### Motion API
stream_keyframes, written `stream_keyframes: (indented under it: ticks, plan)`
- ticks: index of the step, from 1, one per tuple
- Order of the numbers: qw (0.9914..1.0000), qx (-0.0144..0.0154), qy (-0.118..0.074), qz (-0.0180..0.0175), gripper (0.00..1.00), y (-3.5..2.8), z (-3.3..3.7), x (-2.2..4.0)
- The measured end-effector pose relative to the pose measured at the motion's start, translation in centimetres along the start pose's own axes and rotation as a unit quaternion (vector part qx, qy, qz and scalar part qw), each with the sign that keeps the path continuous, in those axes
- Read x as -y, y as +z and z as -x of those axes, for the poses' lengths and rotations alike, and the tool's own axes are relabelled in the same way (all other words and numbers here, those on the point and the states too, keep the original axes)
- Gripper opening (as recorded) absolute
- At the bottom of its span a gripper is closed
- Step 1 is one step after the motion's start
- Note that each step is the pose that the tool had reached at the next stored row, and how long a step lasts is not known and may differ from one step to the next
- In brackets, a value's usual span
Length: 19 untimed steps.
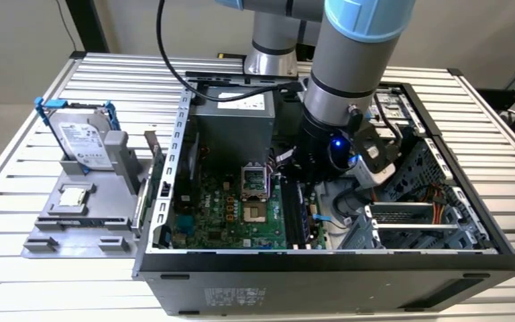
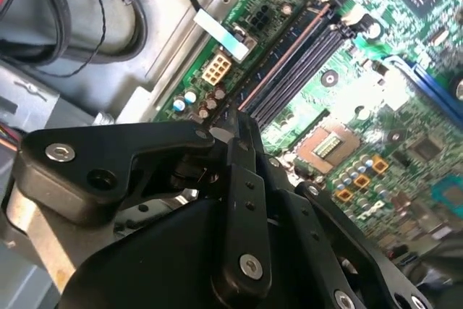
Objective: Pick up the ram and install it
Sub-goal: 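Press down the ram until it locks into place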
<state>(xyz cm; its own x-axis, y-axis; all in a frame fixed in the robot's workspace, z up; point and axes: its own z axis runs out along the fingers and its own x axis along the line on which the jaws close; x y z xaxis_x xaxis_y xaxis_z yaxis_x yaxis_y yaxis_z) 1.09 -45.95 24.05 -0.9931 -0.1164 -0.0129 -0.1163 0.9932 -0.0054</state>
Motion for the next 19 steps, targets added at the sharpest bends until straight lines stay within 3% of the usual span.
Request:
stream_keyframes:
  ticks: [3,5,10,14,16,19]
  plan:
    - [0.99963,0.0001,-0.027,0.0002,0.00,0.00,0.00,0.00]
    - [0.99895,0.0002,-0.046,0.0003,0.00,0.00,0.00,0.00]
    - [0.99586,0.0005,-0.091,0.0010,0.00,0.00,0.00,0.00]
    - [0.99188,0.0007,-0.127,0.0014,0.00,0.00,0.00,0.00]
    - [0.98947,0.0008,-0.145,0.0016,0.00,0.00,0.00,0.00]
    - [0.98507,0.0009,-0.172,0.0018,0.00,0.00,0.00,0.00]
